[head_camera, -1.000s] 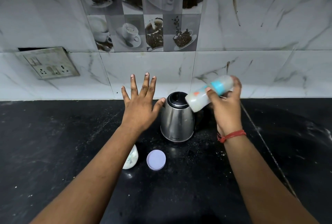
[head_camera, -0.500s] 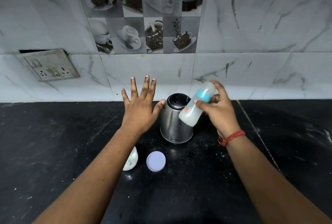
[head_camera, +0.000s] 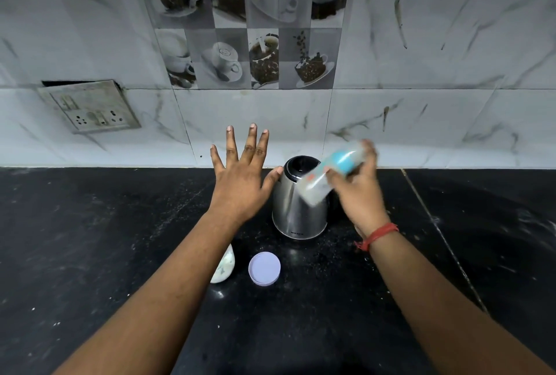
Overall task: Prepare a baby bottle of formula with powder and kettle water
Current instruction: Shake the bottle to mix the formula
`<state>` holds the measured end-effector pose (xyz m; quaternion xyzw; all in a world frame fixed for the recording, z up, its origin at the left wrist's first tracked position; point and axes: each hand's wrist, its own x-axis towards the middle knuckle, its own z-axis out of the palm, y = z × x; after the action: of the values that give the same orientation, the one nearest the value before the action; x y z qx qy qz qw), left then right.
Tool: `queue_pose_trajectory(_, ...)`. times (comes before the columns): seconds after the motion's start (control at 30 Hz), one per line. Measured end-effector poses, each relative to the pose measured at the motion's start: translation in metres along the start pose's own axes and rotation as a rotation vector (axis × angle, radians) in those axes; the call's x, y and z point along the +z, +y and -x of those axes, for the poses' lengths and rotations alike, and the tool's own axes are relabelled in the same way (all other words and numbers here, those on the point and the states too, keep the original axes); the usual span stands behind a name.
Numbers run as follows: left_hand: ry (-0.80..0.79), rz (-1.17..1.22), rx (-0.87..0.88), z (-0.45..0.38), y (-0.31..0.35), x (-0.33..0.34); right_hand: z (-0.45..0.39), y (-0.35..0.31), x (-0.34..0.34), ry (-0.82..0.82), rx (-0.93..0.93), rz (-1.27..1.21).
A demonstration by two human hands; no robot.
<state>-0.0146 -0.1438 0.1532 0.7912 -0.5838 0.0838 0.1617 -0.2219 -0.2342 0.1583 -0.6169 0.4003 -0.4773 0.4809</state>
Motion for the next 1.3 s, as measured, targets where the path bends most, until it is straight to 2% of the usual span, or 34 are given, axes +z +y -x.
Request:
queue_pose_trajectory(0.03, 0.001, -0.004, 0.000, 0.000, 0.000, 0.000, 0.004, 0.006, 0.001, -0.168, 0.020, 0.112)
queue_pose_trajectory(0.07, 0.001, -0.006, -0.007, 0.000, -0.001, -0.001, 0.005, 0.006, -0.001, -0.235, 0.042, 0.152)
queue_pose_trajectory(0.1, -0.001, -0.006, -0.015, 0.000, -0.002, -0.002, 0.002, 0.003, -0.004, -0.200, 0.034, 0.116)
queue_pose_trajectory(0.2, 0.001, -0.002, -0.034, 0.000, -0.004, -0.003, -0.005, -0.011, -0.010, 0.177, -0.028, -0.158)
queue_pose_trajectory(0.23, -0.001, -0.004, -0.033, 0.000, -0.005, -0.003, -0.005, -0.010, -0.008, 0.232, -0.063, -0.179)
queue_pose_trajectory(0.27, -0.001, -0.008, -0.030, 0.000, -0.005, -0.002, -0.003, -0.009, -0.005, 0.203, -0.087, -0.109)
queue_pose_trajectory(0.33, 0.002, -0.014, -0.023, 0.000, -0.006, -0.002, 0.003, -0.001, 0.001, -0.097, -0.070, 0.154)
queue_pose_trajectory(0.37, 0.004, -0.012, -0.023, 0.001, -0.006, -0.003, 0.004, 0.002, 0.000, -0.204, -0.035, 0.202)
queue_pose_trajectory(0.4, 0.007, -0.008, -0.025, 0.000, -0.006, -0.003, 0.002, -0.001, -0.002, -0.193, -0.015, 0.167)
queue_pose_trajectory(0.5, -0.003, -0.002, -0.039, 0.000, -0.006, -0.003, -0.007, -0.011, -0.007, 0.180, -0.026, -0.180)
queue_pose_trajectory(0.53, -0.005, -0.002, -0.039, 0.000, -0.006, -0.002, -0.007, -0.010, -0.005, 0.238, -0.041, -0.228)
queue_pose_trajectory(0.57, -0.004, -0.004, -0.035, 0.000, -0.006, -0.002, -0.006, -0.005, -0.001, 0.221, -0.047, -0.176)
queue_pose_trajectory(0.67, 0.011, -0.007, -0.026, 0.001, -0.007, -0.001, 0.008, 0.018, 0.005, -0.196, 0.033, 0.157)
queue_pose_trajectory(0.7, 0.015, -0.004, -0.030, 0.000, -0.007, -0.002, 0.007, 0.018, 0.002, -0.218, 0.058, 0.134)
queue_pose_trajectory(0.73, 0.016, -0.001, -0.036, -0.001, -0.008, -0.003, 0.004, 0.015, -0.002, -0.146, 0.062, 0.048)
queue_pose_trajectory(0.8, 0.020, 0.004, -0.038, -0.004, -0.009, -0.006, -0.003, 0.002, -0.006, 0.113, 0.038, -0.223)
queue_pose_trajectory(0.83, 0.019, 0.012, -0.039, -0.005, -0.009, -0.006, -0.005, 0.000, -0.005, 0.188, 0.011, -0.292)
queue_pose_trajectory(0.87, 0.015, 0.020, -0.042, -0.005, -0.008, -0.007, -0.003, -0.002, -0.003, 0.204, -0.020, -0.255)
queue_pose_trajectory(0.9, 0.011, 0.024, -0.046, -0.003, -0.008, -0.005, 0.002, 0.001, 0.001, 0.128, -0.038, -0.129)
queue_pose_trajectory(0.97, 0.000, 0.025, -0.044, 0.002, -0.007, -0.001, 0.013, 0.010, 0.006, -0.210, -0.029, 0.161)
queue_pose_trajectory(1.0, -0.004, 0.026, -0.043, 0.005, -0.006, 0.002, 0.015, 0.012, 0.004, -0.272, -0.012, 0.202)
queue_pose_trajectory(1.03, 0.006, 0.025, -0.043, 0.006, -0.007, 0.003, 0.011, 0.010, 0.002, -0.231, -0.014, 0.166)
queue_pose_trajectory(1.13, 0.009, 0.041, -0.053, 0.003, -0.009, 0.001, 0.000, 0.001, -0.004, 0.104, -0.040, -0.129)
queue_pose_trajectory(1.17, 0.004, 0.044, -0.055, 0.001, -0.009, 0.001, -0.001, 0.001, -0.002, 0.132, -0.066, -0.123)
queue_pose_trajectory(1.2, 0.004, 0.043, -0.053, 0.000, -0.009, 0.000, -0.001, 0.003, 0.001, 0.089, -0.080, -0.058)
queue_pose_trajectory(1.27, 0.007, 0.040, -0.042, 0.001, -0.007, 0.001, 0.006, 0.011, 0.005, -0.137, -0.028, 0.151)
queue_pose_trajectory(1.3, 0.009, 0.041, -0.038, 0.002, -0.006, 0.001, 0.007, 0.011, 0.003, -0.176, 0.000, 0.171)
